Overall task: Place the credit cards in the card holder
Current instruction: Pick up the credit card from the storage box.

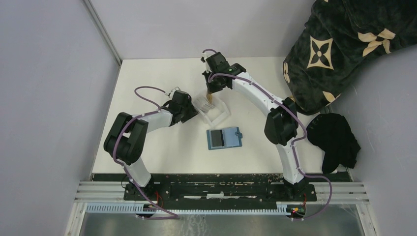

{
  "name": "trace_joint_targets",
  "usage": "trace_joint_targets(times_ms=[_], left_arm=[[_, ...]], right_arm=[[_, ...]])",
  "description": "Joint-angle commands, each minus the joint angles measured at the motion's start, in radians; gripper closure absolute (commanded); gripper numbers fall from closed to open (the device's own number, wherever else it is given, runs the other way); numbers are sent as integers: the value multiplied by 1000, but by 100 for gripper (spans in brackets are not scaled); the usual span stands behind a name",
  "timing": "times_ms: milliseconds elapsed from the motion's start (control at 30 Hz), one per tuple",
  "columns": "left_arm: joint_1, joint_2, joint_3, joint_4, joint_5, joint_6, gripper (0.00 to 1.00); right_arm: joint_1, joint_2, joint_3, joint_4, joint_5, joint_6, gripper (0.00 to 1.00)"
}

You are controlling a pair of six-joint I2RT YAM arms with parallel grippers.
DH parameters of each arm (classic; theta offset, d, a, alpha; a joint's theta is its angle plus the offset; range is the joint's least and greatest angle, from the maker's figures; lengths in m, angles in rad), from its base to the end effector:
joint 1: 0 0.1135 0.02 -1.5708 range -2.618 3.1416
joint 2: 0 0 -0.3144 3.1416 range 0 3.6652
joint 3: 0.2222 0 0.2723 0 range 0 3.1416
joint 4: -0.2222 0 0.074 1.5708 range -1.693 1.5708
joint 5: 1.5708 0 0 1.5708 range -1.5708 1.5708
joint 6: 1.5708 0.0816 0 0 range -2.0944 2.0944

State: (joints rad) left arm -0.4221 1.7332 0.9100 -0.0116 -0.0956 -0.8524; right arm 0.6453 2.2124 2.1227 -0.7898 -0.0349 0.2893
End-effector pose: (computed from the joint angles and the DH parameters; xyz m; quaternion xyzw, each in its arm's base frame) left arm 0.3677 -0.1566 0.1547 -0.2158 0.9068 -0.1780 0.3153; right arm 0.4595 0.3495 0.2815 -0.1724 0.9248 0.1673 0.2950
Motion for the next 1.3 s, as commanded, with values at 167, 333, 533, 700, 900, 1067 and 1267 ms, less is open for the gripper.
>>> trace_joint_targets(times_ms=[167,333,533,700,900,1067,1267], left_arm=[[-1,-182,45,-35,-35,124,42],[0,-304,22,-6,44,206,41],[2,-379,-3,106,411,319,35],[1,-377,-16,147,683,308,34],[1,-414,-97,253,873,245,35],[1,-411,-121,281,994,216,36],[1,-415,-146,321,1058,180,36]], right_arm=[[8,-242,-97,22,116,-37,99],[6,-392,-241,22,73,-24,99],[-25,-597,-481,67,-137,31,99],[-56,-710,-623,103,-324,86,99],[-110,-795,-769,200,-522,196,99],[-133,-822,-853,274,-635,261,99],[-146,-821,-930,356,-707,312,99]])
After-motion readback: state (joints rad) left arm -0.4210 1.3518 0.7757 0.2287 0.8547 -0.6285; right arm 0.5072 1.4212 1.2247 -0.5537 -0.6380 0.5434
